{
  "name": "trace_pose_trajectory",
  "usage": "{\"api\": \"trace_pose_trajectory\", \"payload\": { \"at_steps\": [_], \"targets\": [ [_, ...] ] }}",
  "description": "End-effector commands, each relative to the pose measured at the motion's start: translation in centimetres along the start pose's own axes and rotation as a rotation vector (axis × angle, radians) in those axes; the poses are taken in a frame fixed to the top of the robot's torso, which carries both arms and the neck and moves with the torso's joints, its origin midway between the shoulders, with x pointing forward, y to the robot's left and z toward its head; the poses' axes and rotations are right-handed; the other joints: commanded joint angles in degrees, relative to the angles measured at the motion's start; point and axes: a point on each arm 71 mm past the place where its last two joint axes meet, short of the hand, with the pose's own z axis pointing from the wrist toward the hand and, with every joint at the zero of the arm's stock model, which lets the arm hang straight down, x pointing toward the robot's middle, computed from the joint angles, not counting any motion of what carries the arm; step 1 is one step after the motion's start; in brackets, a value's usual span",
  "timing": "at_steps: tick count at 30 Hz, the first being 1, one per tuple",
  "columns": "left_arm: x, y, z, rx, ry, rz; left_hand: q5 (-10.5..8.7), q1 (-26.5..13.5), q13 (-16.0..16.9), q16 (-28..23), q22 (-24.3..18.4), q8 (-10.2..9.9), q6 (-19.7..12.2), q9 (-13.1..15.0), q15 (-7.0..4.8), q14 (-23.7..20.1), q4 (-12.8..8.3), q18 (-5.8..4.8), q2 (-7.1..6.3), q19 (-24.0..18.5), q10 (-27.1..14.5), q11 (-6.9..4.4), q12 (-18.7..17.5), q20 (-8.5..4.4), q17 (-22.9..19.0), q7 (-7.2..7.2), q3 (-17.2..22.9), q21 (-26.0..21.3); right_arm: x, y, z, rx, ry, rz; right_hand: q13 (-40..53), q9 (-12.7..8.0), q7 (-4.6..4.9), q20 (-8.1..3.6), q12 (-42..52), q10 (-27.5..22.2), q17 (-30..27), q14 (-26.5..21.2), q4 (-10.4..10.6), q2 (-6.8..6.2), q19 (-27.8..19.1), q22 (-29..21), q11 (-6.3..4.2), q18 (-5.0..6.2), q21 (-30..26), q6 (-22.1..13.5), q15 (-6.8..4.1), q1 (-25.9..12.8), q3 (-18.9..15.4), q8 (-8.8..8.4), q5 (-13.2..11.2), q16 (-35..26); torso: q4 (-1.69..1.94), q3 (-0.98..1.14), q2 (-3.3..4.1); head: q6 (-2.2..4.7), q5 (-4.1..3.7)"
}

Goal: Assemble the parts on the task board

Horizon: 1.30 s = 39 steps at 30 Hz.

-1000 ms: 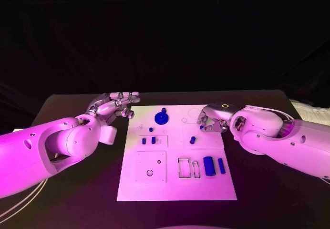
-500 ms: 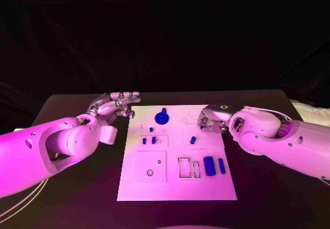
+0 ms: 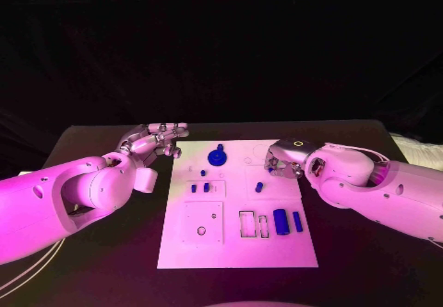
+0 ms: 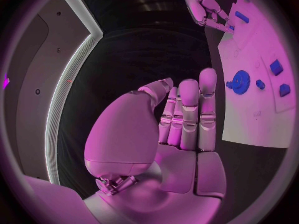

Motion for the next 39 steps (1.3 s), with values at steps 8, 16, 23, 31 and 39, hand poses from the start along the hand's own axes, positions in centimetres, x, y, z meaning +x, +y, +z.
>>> {"api": "trace_pose_trajectory", "payload": {
  "at_steps": [8, 16, 23, 31, 39],
  "targets": [
    [0.2, 0.0, 0.0, 0.004, 0.020, -0.002, -0.06, 0.0, 0.0, -0.3, -0.1, 0.2, -0.4, -0.1, -0.13, -0.5, -0.1, 1.11, 0.57, -0.4, -0.4, -0.02, 0.2, -0.02, -0.1, -0.13, -0.4, -0.4, 0.3, 0.5, -0.4, 0.006, -0.031, -0.014, -0.5, 0.2, 0.23, -0.11, -0.6, 1.7, 2.5, 3.7, -0.8, -0.48, 0.5, 0.4, -0.88, 0.25, 0.5, 0.6, -0.37, -1.2, 2.9, -0.20, -0.3, 0.3, 0.00, 0.01, -0.05, 0.03, -0.11],
    [0.2, 0.0, 0.0, 0.003, 0.021, -0.002, -0.05, 0.1, 0.0, -0.4, -0.3, 0.2, -0.5, -0.1, -0.11, -0.6, -0.2, 1.14, 0.58, -0.4, -0.6, 0.01, 0.3, -0.02, -0.2, -0.09, -0.5, -0.7, -0.6, 0.5, -0.7, 0.003, -0.078, 0.011, -0.8, 0.3, 0.29, -0.04, -0.7, 1.7, 2.5, 3.7, -1.5, -0.98, 0.7, 0.8, -0.82, 0.19, 0.7, 0.7, -0.31, -2.3, 4.8, -0.48, -0.5, 0.4, -0.04, -0.02, -0.03, 0.32, -0.18],
    [0.1, 0.0, 0.0, 0.002, 0.019, -0.001, -0.05, 0.1, 0.0, -0.4, -0.3, 0.2, -0.6, -0.1, -0.10, -0.6, -0.2, 1.14, 0.60, -0.4, -0.6, 0.04, 0.3, -0.01, -0.2, -0.06, -0.5, -0.7, -1.2, 0.4, -0.9, 0.004, -0.101, 0.030, -1.0, 0.4, 0.38, 0.01, -0.8, 1.7, 2.5, 3.7, -2.1, -1.50, 0.7, 0.9, -0.76, 0.18, 0.8, 0.7, -0.24, -3.3, 6.4, -0.67, -0.7, 0.5, -0.06, 0.00, 0.00, 0.36, -0.15],
    [0.0, 0.0, 0.0, 0.002, 0.018, -0.001, -0.05, 0.1, 0.0, -0.4, -0.4, 0.2, -0.6, -0.1, -0.09, -0.6, -0.2, 1.15, 0.61, -0.5, -0.7, 0.06, 0.3, -0.01, -0.3, -0.04, -0.6, -0.8, -1.8, 1.2, -1.5, -0.020, -0.115, 0.058, -1.1, 0.4, 0.40, 0.04, -0.8, 1.7, 2.4, 3.7, -2.2, -1.69, 0.7, 1.0, -0.71, 0.17, 0.8, 0.7, -0.21, -3.7, 6.8, -0.72, -0.8, 0.4, 0.10, -0.06, -0.03, 0.32, -0.02],
    [-0.1, 0.0, 0.0, 0.005, 0.015, 0.000, -0.05, 0.1, -0.1, -0.4, -0.5, 0.2, -0.6, -0.1, -0.07, -0.7, -0.2, 1.17, 0.63, -0.5, -0.8, 0.08, 0.3, 0.00, -0.4, -0.02, -0.6, -1.0, -2.7, 5.4, -2.2, -0.138, -0.145, 0.109, -1.1, 0.4, 0.46, 0.06, -0.8, 1.6, 2.4, 3.7, -2.4, -1.85, 0.7, 1.0, -0.69, 0.17, 0.8, 0.6, -0.20, -3.9, 7.2, -0.76, -0.9, 0.5, 0.04, -0.06, -0.05, 0.12, 1.13]
  ]
}}
